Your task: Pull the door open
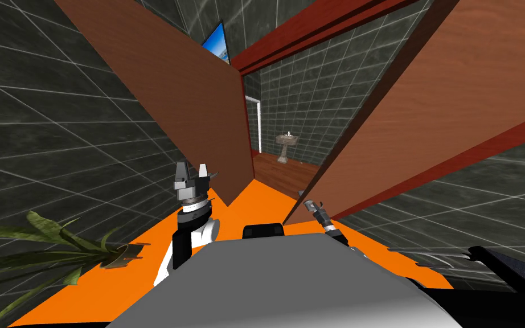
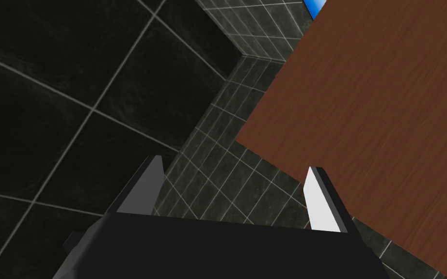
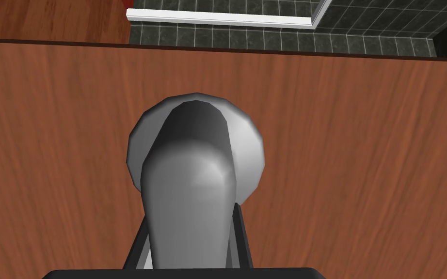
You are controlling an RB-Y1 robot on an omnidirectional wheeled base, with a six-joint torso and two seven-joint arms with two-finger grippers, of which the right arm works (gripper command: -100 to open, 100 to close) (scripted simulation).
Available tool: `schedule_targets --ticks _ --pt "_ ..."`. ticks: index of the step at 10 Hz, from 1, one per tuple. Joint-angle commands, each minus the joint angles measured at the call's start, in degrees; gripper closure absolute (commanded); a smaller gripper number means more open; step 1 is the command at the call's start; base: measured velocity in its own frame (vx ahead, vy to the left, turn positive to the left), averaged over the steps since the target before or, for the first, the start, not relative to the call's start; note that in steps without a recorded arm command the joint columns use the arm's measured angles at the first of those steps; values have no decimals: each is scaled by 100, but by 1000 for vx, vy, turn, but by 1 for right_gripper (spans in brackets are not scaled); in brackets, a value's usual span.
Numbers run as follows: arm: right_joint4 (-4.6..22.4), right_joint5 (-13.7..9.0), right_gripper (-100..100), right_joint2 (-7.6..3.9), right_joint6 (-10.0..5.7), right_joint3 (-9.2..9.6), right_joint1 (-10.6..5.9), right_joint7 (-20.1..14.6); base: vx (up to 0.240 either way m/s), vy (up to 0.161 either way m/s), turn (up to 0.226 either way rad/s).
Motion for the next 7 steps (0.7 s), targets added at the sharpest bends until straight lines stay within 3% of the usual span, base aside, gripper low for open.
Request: schedule_targets --ticks 1,7 --pt "9 -131 100 27 99 105 -81 81 -194 -87 167" --pt "-44 -833 100 114 630 556 -442 436 -226 -66 185"
